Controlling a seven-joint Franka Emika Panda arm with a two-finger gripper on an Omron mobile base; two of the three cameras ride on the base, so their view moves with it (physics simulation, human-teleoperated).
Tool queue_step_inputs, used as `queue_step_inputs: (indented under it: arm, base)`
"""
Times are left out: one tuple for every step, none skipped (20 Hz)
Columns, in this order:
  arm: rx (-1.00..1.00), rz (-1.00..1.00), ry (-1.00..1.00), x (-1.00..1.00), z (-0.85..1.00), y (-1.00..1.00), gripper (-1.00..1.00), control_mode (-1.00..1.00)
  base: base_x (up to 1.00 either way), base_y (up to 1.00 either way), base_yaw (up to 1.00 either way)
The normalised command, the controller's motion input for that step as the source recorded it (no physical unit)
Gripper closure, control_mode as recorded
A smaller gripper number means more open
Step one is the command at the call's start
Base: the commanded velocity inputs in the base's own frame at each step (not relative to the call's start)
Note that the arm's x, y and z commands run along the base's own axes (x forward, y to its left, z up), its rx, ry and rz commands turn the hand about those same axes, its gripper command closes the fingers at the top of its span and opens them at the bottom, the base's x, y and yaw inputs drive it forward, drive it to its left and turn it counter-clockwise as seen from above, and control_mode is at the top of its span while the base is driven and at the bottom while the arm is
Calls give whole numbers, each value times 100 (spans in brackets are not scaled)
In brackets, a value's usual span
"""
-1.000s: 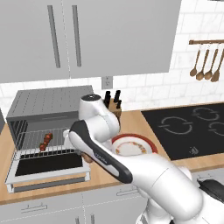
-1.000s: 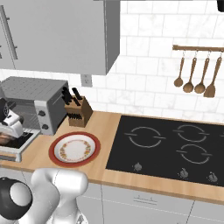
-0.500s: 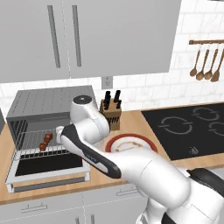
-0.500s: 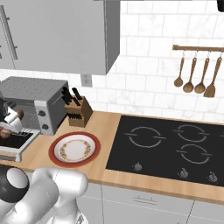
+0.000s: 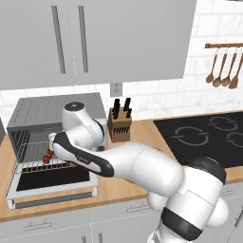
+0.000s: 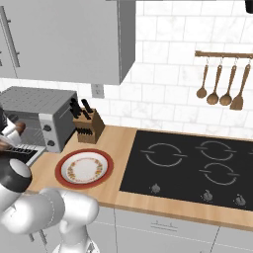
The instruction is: Pick up the kebab skewer and baguette bread, and place them inside the toaster oven. Close the toaster oven door and start by setting the timer.
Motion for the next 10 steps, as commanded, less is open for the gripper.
queue_step_inputs:
  arm:
    - [0,-12,10,27,-6,0,100,-100]
    - [0,-13,15,19,-13,0,100,-100]
    - [0,-13,15,16,-25,0,100,-100]
    - [0,-13,11,24,-35,0,100,-100]
    - [0,-12,8,21,-34,0,100,-100]
    - [0,-12,9,24,-37,0,100,-100]
    - [0,-12,7,24,-33,0,100,-100]
    - [0,-12,8,21,-32,0,100,-100]
    - [0,-11,5,21,-29,0,100,-100]
    - [0,-11,3,22,-24,0,100,-100]
  base:
    - [0,0,0]
    - [0,0,0]
    - [0,0,0]
    - [0,0,0]
    - [0,0,0]
    - [0,0,0]
    - [0,0,0]
    - [0,0,0]
    - [0,0,0]
    - [0,0,0]
